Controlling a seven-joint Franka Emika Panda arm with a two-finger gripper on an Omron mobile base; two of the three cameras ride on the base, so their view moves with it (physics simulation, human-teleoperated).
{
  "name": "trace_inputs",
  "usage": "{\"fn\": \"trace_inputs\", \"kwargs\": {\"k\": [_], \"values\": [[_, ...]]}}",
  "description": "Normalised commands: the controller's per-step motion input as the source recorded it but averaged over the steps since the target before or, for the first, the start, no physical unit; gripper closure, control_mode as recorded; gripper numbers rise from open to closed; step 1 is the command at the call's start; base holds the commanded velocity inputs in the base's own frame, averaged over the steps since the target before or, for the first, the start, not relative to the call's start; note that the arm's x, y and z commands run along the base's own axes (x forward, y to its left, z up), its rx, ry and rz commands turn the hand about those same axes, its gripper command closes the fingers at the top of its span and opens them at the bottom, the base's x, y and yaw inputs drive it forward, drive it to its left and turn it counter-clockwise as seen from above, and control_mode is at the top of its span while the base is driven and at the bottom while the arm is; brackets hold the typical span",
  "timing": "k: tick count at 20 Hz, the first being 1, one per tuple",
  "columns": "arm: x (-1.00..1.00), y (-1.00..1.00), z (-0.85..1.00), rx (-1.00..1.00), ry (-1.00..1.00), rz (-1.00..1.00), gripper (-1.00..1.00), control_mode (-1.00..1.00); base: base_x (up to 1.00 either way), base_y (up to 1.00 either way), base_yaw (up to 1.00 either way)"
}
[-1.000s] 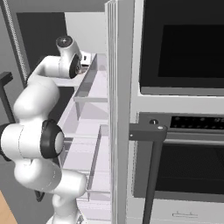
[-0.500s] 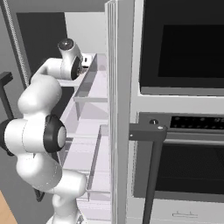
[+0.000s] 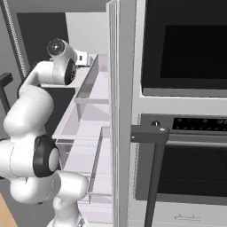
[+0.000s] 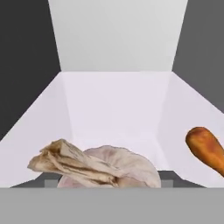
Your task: Place one garlic and one chicken drumstick in each tupperware on the nearby counter, to pack two identical lunches.
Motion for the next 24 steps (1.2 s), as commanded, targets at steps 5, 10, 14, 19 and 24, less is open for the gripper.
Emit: {"fn": "trace_inputs", "kwargs": {"k": [5,10,14,19,24], "values": [[-1.0,0.0,0.55,0.0,-0.65,0.0,1.0,-1.0,0.0,0.0,0.0],[-1.0,0.0,0.23,0.02,-0.23,0.0,1.0,-1.0,0.0,0.0,0.0],[-1.0,0.0,-0.1,0.0,0.13,0.0,1.0,-1.0,0.0,0.0,0.0],[-1.0,0.01,-0.08,-0.01,0.43,0.0,1.0,-1.0,0.0,0.0,0.0],[-0.94,0.0,-0.96,-0.07,0.66,0.0,1.0,-1.0,0.0,0.0,0.0]]}}
